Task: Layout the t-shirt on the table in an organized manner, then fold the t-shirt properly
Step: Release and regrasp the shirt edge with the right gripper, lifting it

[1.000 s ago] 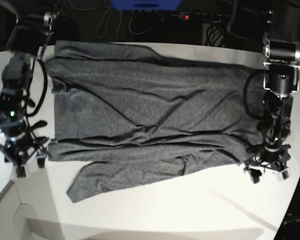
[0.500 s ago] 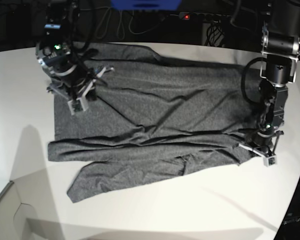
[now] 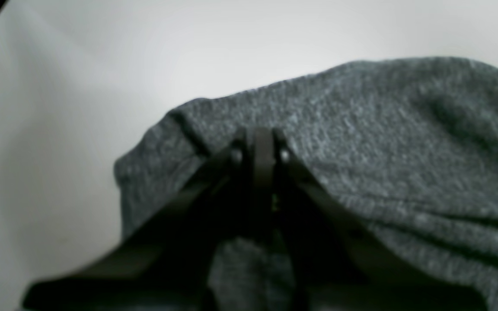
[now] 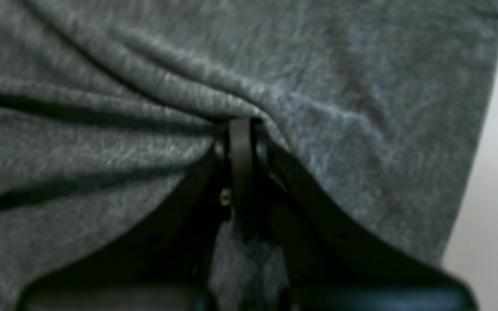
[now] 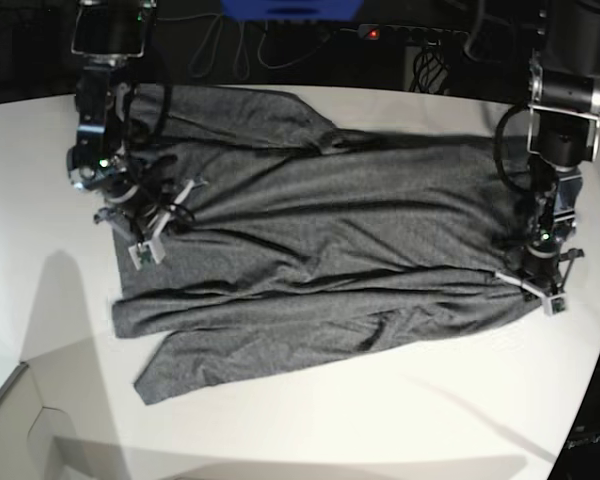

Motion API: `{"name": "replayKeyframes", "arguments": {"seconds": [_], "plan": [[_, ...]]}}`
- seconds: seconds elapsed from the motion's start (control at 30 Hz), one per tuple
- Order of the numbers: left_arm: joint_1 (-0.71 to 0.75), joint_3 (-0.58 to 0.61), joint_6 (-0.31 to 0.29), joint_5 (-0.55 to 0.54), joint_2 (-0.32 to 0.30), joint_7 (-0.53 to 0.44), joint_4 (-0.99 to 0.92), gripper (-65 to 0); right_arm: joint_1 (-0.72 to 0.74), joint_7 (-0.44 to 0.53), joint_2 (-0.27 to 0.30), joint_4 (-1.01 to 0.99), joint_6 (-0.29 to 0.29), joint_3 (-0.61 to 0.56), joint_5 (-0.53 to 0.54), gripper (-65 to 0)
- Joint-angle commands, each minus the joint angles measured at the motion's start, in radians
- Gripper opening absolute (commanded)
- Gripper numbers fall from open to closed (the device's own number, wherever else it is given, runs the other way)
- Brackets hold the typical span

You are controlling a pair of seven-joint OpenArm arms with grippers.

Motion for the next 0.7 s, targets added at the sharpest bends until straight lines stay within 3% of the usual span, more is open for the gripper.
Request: {"name": "replayKeyframes", "arguments": {"seconds": [0.0,0.27,0.4,0.47,0.57,0.67], "plan": [[-0.012,-0.002,0.017,0.0,-0.02,0.038,-0.018,-62.2,0.048,-0.048,0.021,-0.053,-0.012,0.001,-0.039,-65.0],[0.063,-0.008,0.017,-0.004,-0.055,0.039,0.0,-62.2,0.424,0.055,0.062,-0.484,-0.012,-0.008,-0.041,-65.0],[0.151,-0.11,0.017,-0.003,-0.063,0.043,0.062,-62.2,0.604,0.142,0.057,-0.702,-0.014,-0.038,-0.041,-65.0],[0.203,-0.163,0.017,-0.003,-0.066,0.046,0.108,-62.2,0.67,0.2,0.037,-0.803,-0.014,-0.083,-0.041,-65.0],[0.289,-0.258,0.017,-0.003,-0.062,0.128,0.22,-62.2,0.752,0.306,0.005,-0.926,-0.014,-0.155,-0.041,-65.0],[0.347,-0.345,0.017,-0.003,-0.057,0.204,0.34,-62.3,0.775,0.337,-0.033,-0.923,-0.015,-0.177,-0.041,-65.0]]}}
